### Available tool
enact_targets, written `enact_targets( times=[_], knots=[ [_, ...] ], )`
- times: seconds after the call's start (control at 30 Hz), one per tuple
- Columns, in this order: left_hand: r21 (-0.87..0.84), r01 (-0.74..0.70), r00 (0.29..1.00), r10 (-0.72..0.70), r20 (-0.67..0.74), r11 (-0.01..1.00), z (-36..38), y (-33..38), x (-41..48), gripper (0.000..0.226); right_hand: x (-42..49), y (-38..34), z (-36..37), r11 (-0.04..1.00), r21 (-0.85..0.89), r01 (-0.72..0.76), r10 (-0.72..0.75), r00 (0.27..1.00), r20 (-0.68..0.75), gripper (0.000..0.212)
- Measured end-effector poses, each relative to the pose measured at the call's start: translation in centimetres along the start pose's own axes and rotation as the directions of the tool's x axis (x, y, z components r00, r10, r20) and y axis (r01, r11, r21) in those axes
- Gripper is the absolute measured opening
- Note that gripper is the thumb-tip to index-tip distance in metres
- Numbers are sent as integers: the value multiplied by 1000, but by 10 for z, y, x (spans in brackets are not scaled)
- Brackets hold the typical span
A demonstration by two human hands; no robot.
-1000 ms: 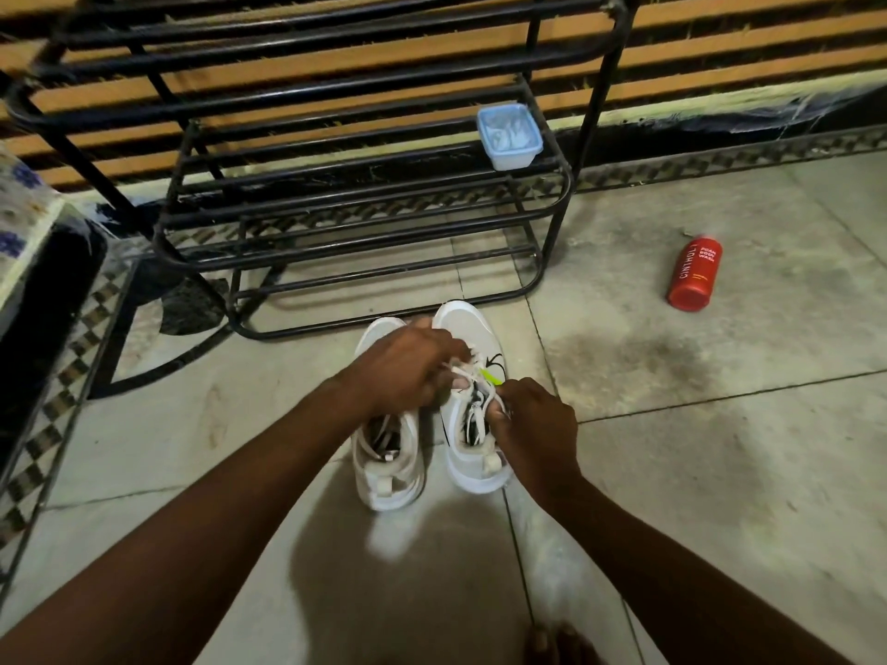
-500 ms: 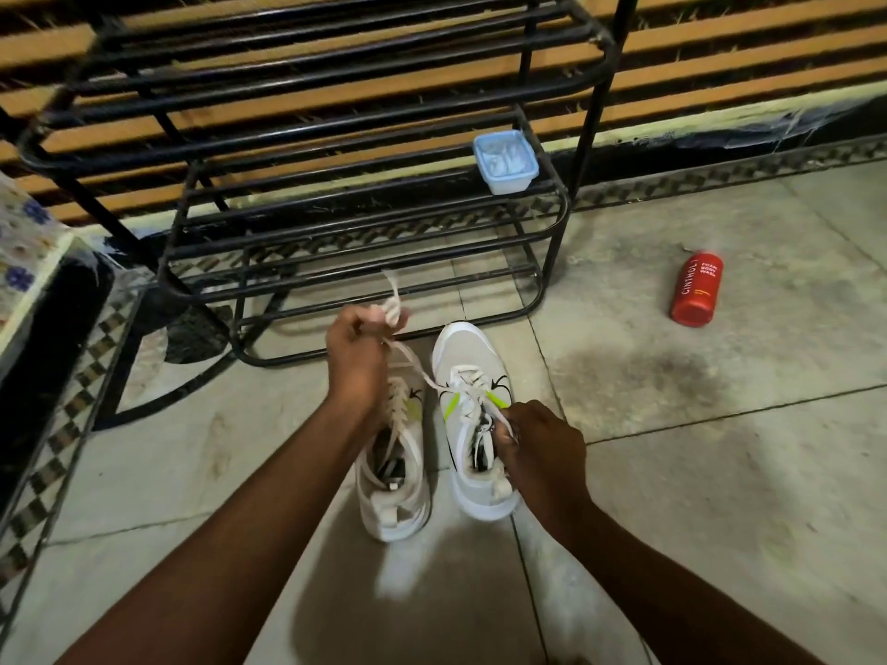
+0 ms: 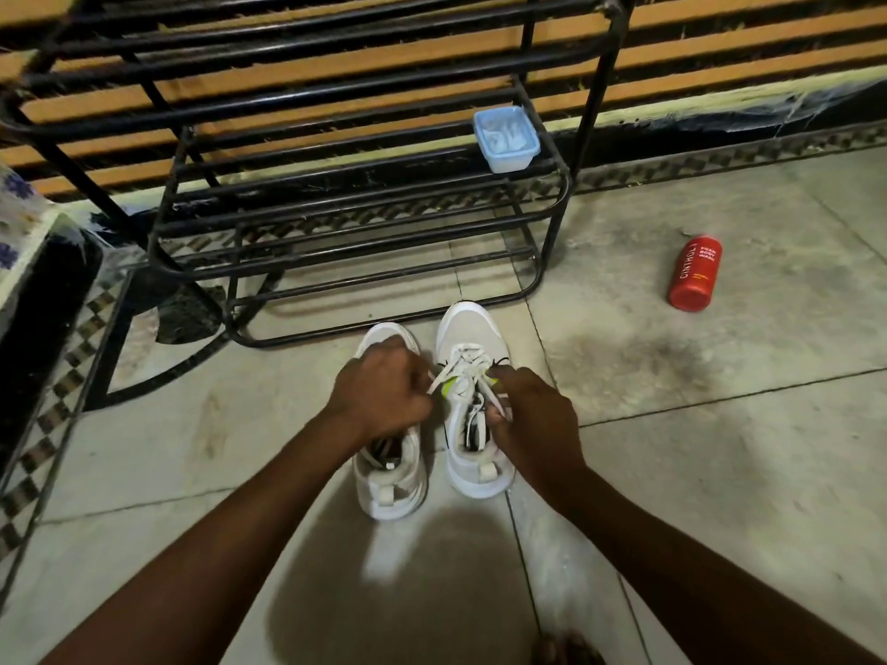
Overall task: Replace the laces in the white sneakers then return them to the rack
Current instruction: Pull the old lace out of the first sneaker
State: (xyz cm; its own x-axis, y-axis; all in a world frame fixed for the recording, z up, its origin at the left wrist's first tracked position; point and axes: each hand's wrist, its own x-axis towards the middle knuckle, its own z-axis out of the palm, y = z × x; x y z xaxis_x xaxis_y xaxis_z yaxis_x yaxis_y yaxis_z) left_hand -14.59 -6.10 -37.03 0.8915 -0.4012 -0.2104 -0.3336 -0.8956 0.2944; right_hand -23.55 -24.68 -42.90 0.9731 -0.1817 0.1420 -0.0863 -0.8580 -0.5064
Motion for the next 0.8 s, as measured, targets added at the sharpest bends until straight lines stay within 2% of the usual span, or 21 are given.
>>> enact_targets(
  times=[0.03, 0.1, 0.17, 0.23, 0.27, 0.4, 0.5, 0.57, 0.63, 0.7, 0.73, 0.8],
  knots=[
    [30, -56, 998, 57, -29, 998, 1, 3, 1, 12, 3, 0, -1, 999, 10, 48, -48, 999, 18, 44],
    [-77, -169, 985, 167, -35, 983, 4, 5, 4, 27, 11, 0, -2, 990, 29, 135, -137, 989, 55, 46],
    [-135, -246, 964, 257, 67, 960, 7, 5, 9, 67, 21, 0, -3, 977, 77, 198, -203, 978, 55, 43],
    [-35, -282, 940, 283, 188, 959, 15, 5, 16, 100, 30, -2, -3, 964, 108, 244, -249, 968, 40, 35],
    [16, -294, 934, 283, 218, 956, 18, 4, 19, 104, 32, -3, -3, 959, 102, 264, -268, 963, 36, 32],
    [100, -308, 939, 285, 194, 946, 25, -1, 27, 98, 39, -6, -2, 934, -55, 353, -352, 935, 31, 24],
    [154, -308, 941, 276, 198, 939, 23, -1, 27, 101, 42, -6, -4, 859, -189, 476, -477, 878, 41, 27],
    [182, -303, 941, 263, 215, 936, 22, 3, 27, 101, 44, -7, -9, 795, -271, 543, -537, 837, 104, 31],
    [191, -301, 939, 256, 227, 934, 20, 6, 26, 97, 48, -9, -13, 770, -290, 569, -527, 822, 215, 31],
    [178, -294, 939, 248, 239, 939, 18, 5, 25, 95, 54, -9, -16, 823, -220, 524, -459, 841, 287, 20],
    [173, -291, 939, 246, 242, 941, 18, 4, 24, 94, 57, -7, -16, 881, -144, 450, -403, 875, 267, 12],
    [183, -297, 937, 249, 245, 937, 19, 4, 24, 91, 62, -1, -14, 974, 97, 202, -213, 970, 121, 11]
  ],
)
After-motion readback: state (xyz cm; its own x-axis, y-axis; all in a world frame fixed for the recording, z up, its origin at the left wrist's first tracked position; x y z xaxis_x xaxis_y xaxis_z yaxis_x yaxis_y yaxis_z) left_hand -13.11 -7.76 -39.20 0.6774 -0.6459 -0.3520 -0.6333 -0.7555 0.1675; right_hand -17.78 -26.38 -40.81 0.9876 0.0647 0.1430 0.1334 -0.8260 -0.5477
